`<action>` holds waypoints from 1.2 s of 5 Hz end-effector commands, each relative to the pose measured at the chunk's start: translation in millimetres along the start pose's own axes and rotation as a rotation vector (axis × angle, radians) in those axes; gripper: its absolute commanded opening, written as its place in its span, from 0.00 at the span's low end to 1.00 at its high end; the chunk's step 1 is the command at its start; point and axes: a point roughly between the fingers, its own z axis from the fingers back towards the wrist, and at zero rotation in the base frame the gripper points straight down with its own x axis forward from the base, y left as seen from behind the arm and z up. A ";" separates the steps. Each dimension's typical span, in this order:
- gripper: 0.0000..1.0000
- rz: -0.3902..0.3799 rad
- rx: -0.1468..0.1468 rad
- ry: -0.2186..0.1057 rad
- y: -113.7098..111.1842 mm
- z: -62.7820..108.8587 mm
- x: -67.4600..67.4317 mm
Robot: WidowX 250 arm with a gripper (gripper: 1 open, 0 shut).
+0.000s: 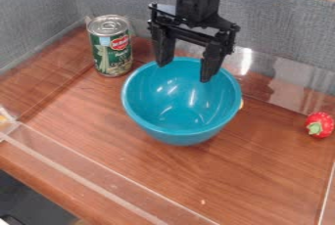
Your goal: Put the strawberry into the blue bowl
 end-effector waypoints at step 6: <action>1.00 -0.080 -0.116 -0.098 -116.6 -19.0 45.5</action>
